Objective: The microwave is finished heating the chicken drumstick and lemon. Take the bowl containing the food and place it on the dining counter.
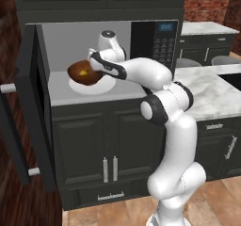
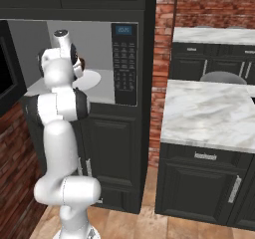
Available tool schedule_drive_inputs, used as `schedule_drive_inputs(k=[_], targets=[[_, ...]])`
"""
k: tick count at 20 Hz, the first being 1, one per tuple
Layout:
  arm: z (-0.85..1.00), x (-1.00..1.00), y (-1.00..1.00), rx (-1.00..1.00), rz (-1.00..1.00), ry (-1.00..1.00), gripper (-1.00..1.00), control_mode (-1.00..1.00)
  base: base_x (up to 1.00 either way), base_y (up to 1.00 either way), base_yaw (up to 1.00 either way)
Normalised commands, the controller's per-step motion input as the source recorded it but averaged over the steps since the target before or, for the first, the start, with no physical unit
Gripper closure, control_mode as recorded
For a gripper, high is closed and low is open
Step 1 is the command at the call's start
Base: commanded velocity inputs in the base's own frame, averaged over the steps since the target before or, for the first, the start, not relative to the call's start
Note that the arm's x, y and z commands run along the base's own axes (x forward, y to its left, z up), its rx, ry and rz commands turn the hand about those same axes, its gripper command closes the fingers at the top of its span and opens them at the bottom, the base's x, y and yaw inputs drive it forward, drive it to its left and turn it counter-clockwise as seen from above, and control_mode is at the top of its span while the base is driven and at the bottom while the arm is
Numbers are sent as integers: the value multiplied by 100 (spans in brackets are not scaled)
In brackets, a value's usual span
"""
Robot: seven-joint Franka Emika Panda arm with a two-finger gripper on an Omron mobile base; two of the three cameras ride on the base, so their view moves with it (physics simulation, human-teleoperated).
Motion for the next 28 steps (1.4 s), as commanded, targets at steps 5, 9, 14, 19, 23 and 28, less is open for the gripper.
schedule_drive_inputs(k=[5,9,14,19,23,28], targets=[[0,-100,-9,0,4,-22,100,-100,0,0,0],[0,-100,-16,2,6,-26,100,-100,0,0,0],[0,-100,-17,3,6,-25,100,-100,0,0,0],[9,-100,-35,8,3,-17,100,-100,0,0,0],[57,-100,-33,9,0,1,100,-100,0,0,0],[47,-100,-40,1,0,21,100,-100,0,0,0]])
